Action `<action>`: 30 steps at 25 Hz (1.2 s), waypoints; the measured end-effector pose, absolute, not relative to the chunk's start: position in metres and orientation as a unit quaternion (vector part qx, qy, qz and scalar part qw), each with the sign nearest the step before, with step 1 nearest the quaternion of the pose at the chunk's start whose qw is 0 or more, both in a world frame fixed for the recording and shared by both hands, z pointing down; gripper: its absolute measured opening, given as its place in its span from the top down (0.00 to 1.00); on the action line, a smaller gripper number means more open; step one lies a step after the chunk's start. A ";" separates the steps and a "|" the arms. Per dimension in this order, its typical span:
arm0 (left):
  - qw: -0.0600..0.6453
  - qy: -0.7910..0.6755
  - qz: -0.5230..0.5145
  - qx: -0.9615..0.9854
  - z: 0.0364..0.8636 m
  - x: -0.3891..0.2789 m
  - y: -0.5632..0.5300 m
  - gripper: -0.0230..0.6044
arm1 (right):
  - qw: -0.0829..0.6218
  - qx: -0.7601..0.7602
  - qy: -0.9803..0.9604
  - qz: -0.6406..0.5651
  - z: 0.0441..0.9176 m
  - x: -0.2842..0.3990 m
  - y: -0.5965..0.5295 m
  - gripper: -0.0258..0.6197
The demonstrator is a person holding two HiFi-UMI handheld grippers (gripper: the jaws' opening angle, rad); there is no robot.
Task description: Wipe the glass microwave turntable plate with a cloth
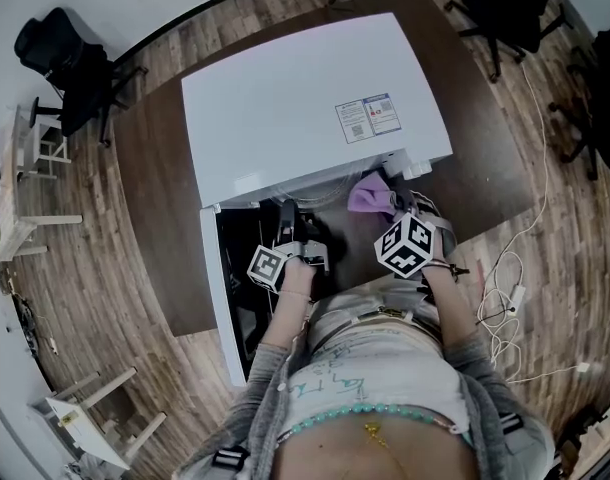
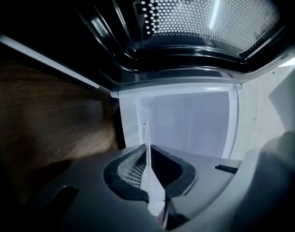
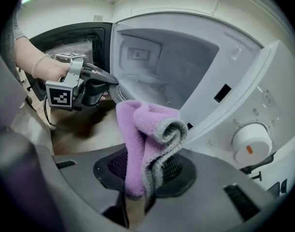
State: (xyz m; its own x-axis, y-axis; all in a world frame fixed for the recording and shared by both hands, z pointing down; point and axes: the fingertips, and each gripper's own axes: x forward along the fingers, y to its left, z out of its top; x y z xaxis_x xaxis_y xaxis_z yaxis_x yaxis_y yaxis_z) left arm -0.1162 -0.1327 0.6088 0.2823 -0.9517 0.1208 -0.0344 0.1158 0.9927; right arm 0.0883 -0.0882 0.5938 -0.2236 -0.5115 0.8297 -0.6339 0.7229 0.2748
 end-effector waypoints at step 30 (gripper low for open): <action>0.578 -0.561 -0.234 0.545 0.610 -0.123 -0.179 0.90 | 0.501 0.395 -0.766 0.080 0.595 0.108 -0.087 0.79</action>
